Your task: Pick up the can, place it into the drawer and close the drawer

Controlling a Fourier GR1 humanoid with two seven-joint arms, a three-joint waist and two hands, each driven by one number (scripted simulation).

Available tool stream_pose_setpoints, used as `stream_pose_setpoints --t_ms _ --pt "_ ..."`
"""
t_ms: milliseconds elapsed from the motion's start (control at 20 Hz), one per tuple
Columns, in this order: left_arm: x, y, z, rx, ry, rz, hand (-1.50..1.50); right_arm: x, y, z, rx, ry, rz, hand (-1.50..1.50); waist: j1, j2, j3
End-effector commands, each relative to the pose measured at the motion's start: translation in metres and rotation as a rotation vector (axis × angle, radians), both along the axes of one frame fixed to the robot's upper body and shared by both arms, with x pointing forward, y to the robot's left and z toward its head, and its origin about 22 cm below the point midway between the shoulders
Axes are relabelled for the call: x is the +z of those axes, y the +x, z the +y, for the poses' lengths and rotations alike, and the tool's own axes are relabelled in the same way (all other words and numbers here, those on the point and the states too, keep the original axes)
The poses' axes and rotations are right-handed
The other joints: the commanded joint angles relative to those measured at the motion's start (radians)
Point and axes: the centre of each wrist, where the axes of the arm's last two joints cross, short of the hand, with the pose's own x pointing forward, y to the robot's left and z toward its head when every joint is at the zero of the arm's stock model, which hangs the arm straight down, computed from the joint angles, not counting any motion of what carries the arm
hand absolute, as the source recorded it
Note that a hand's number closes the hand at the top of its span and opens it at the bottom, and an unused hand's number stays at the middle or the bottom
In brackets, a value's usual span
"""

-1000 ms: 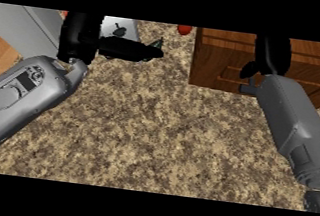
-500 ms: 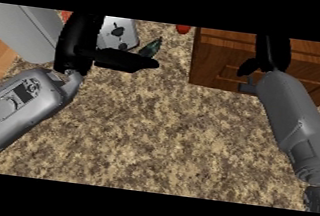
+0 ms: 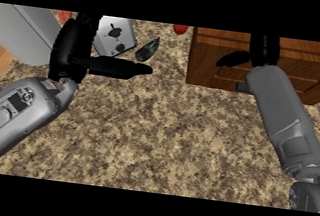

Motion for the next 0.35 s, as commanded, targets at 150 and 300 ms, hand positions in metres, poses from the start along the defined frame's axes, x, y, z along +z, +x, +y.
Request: stream_pose_setpoints --t_ms 150,300 --pt "-0.006 -0.011 0.017 0.006 -0.004 0.005 -1.5 0.02 0.006 0.039 0.053 0.383 -0.027 -1.5 0.003 -0.015 -0.005" --pt "-0.009 -0.012 0.026 0.02 -0.006 0.006 -1.5 0.04 0.013 0.021 0.078 0.384 -0.03 -1.5 -0.01 -0.014 -0.006"
